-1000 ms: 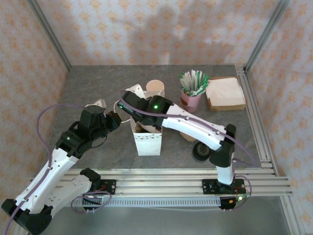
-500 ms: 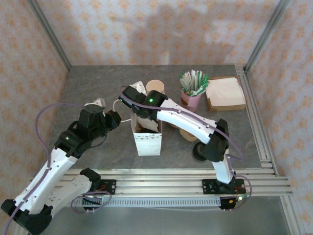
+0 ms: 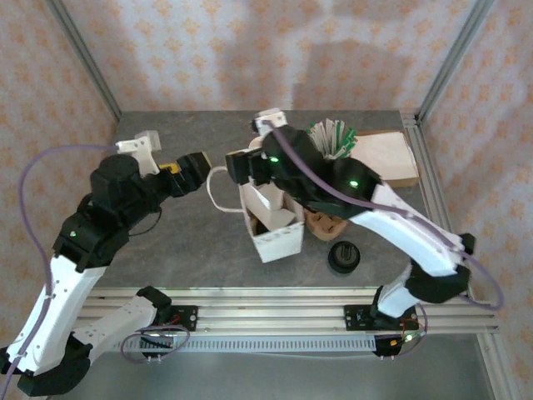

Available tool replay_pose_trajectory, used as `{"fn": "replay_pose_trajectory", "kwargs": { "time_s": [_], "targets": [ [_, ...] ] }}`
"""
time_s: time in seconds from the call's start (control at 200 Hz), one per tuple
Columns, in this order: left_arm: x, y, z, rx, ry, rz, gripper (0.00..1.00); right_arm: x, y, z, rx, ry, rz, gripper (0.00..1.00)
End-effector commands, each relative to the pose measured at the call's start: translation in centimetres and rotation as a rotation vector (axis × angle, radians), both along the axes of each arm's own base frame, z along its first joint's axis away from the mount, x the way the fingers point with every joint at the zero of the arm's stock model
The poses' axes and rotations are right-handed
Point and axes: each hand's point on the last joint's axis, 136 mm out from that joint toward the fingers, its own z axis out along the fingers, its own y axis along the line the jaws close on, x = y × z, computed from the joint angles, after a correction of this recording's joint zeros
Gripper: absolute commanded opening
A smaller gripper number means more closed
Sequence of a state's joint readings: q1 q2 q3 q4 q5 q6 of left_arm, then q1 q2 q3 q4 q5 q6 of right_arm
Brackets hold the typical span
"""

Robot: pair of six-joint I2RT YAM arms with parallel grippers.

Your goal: Pack the takeout coffee

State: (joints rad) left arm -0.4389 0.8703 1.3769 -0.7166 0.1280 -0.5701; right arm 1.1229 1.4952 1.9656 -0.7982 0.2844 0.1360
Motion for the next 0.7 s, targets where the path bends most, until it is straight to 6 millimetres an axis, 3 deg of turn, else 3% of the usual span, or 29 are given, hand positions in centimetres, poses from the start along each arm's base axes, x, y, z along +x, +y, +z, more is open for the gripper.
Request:
{"fn": "replay_pose_trajectory", "kwargs": {
  "time_s": [0.0, 0.075, 0.17, 0.385, 0.54, 0.696],
  "targets": [
    [-0.6, 1.4, 2.5, 0.114, -0.099, 0.023, 1.00, -0.7, -2.2, 4.2, 0.144, -0.136, -0.004, 0.99],
    [-0.1, 1.2, 2.7, 0.107, -0.105, 0.030, 1.00, -0.9, -4.3, 4.5, 0.164, -0.177, -0.048, 0.99],
    [1.2, -0.2, 0.7, 0.085, -0.046, -0.003, 1.00, -0.5, -5.1, 3.0, 0.146, -0.161, -0.078, 1.00],
    [2.5, -1.9, -2.0, 0.039, 0.077, -0.032, 0.98, 1.6, -2.8, -2.3, 0.081, -0.063, -0.092, 0.96],
    [1.5, -4.0, -3.4, 0.033, 0.136, -0.167, 0.99, 5.4, -2.6, -8.9, 0.025, 0.064, -0.168, 0.94],
    [0.7, -2.8, -3.9, 0.114, 0.125, -0.153, 1.00, 6.2, -1.4, -9.5, 0.078, 0.088, -0.140, 0.92]
  ]
}}
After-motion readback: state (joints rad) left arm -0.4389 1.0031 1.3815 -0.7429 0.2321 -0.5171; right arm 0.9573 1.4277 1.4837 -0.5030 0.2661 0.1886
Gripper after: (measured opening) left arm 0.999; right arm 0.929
